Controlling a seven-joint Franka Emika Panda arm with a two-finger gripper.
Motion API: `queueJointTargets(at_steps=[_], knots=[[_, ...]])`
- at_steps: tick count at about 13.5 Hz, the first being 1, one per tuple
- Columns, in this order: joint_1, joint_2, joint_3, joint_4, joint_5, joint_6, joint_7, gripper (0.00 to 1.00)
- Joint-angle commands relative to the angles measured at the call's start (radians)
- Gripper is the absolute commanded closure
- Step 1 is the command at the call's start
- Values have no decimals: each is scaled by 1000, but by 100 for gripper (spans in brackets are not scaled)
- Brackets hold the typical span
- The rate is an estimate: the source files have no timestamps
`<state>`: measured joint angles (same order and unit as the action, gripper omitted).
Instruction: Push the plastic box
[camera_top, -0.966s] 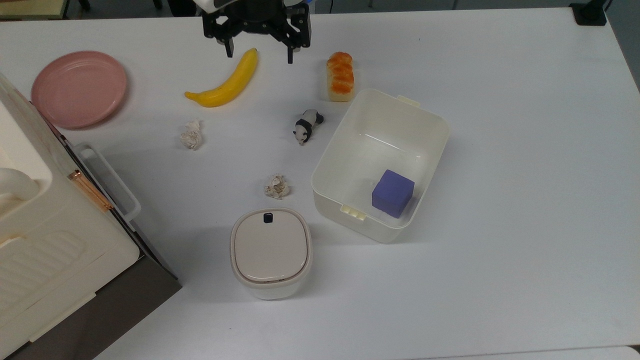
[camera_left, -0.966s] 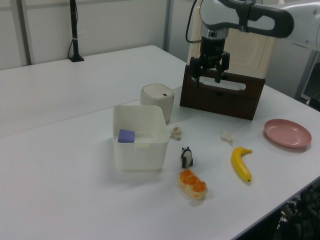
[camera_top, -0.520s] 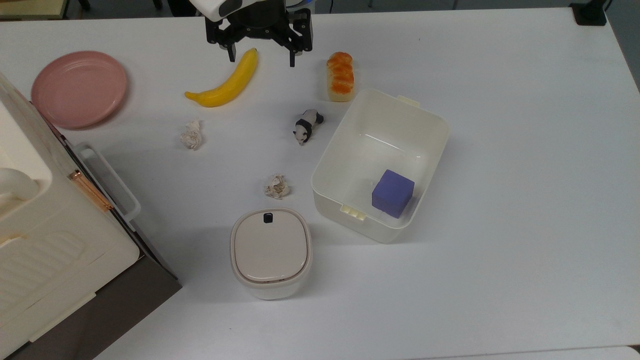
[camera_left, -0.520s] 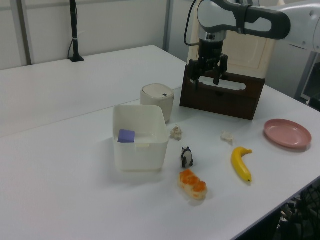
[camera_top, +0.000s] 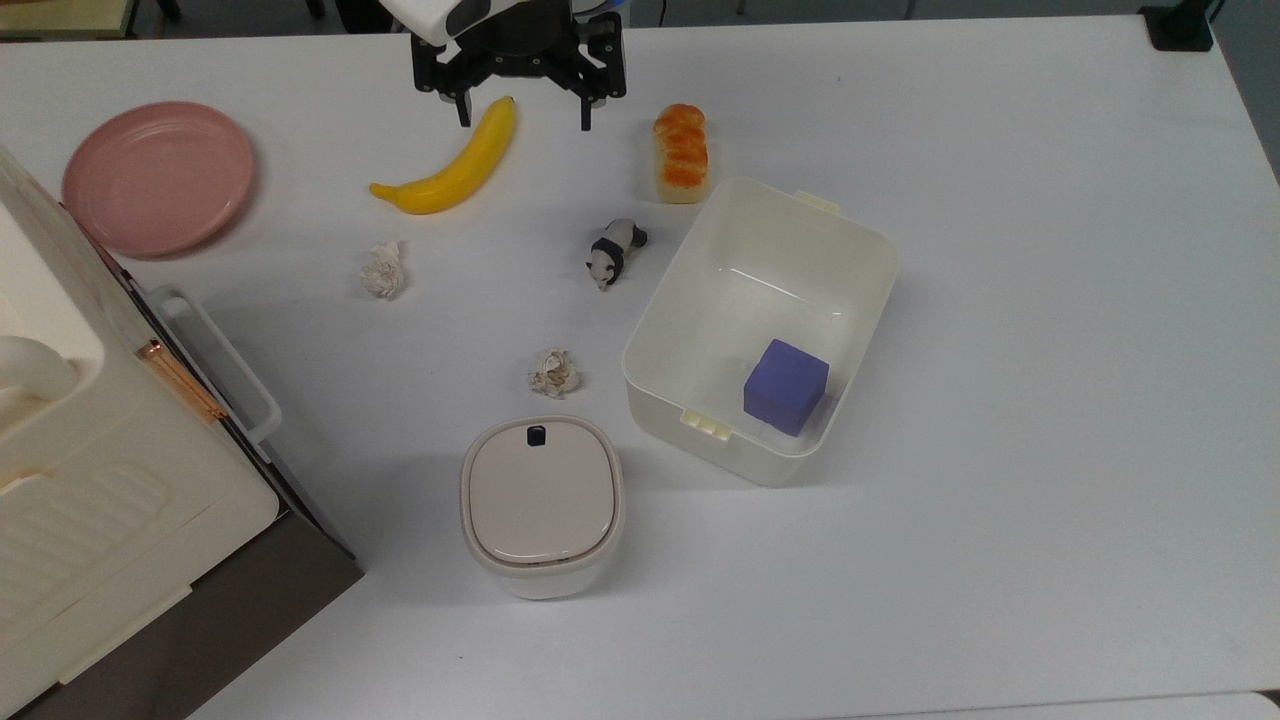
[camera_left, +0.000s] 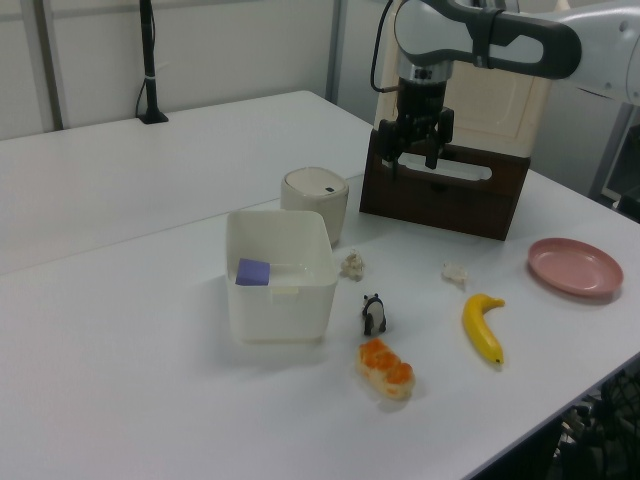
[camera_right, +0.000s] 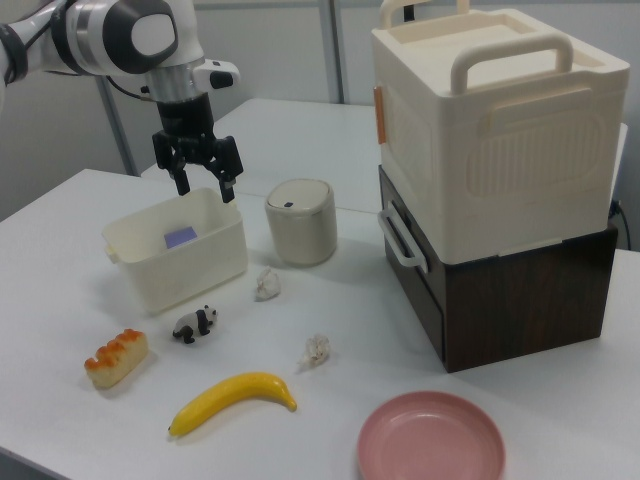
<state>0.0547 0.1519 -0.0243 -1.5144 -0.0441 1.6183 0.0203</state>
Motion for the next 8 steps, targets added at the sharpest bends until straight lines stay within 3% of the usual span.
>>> queueJointTargets(at_steps=[1,4,6,8], knots=[[-6,-15,0,-12,9,14,-43,0],[-7,-15,-9,-7,9,14,-65,0],[-7,-14,-11,-9,9,14,-210,0],[-27,-14,-11,-12,9,14,-462,0]])
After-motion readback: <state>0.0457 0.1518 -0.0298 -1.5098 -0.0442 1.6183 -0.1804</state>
